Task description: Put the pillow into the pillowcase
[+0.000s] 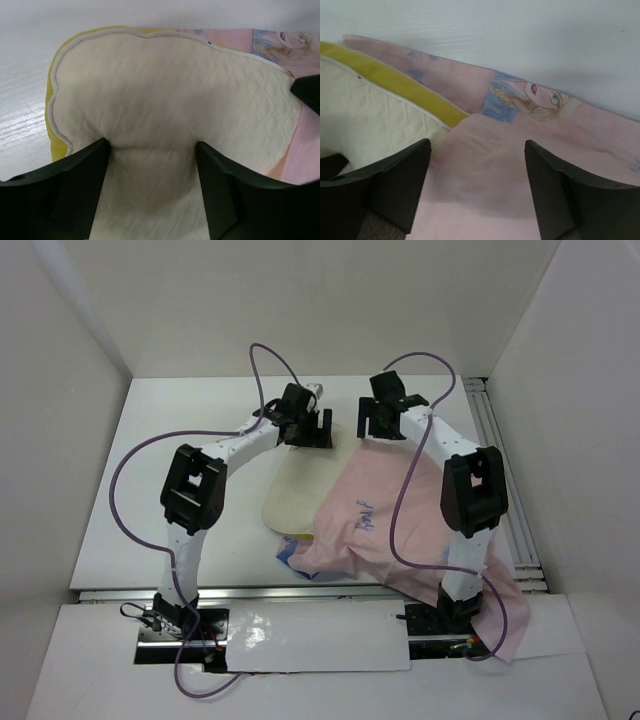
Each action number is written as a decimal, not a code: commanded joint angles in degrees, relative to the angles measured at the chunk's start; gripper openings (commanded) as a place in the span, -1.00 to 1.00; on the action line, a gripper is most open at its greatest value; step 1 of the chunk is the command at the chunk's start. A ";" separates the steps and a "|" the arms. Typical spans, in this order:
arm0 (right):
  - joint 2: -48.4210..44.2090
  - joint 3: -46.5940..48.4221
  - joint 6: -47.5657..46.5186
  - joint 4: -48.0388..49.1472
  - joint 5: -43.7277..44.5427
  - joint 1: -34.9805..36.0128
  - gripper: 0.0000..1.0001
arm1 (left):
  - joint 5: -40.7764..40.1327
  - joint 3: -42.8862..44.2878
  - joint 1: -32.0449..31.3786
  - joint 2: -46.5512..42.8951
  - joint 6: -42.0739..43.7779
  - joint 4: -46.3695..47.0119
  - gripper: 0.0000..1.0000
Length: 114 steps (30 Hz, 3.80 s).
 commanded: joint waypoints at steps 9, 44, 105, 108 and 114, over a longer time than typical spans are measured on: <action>2.74 1.47 -1.71 1.19 0.73 1.36 -0.49 | 4.37 -5.05 -0.58 0.60 1.84 3.54 -1.00; -11.86 30.27 -12.86 17.28 -4.27 32.72 -1.00 | -7.57 -32.03 -7.35 -43.70 -0.88 35.45 -1.00; -31.60 -17.41 3.12 3.67 -2.86 6.73 0.97 | -12.16 -39.78 -18.32 -40.71 2.98 10.49 1.00; -37.58 -24.80 4.98 1.82 -0.49 4.27 0.97 | -11.55 -41.89 -21.40 -40.20 3.51 14.19 1.00; -45.24 -33.67 7.00 -1.17 -4.44 0.75 0.97 | -17.43 -38.02 -23.69 -30.71 4.64 11.90 1.00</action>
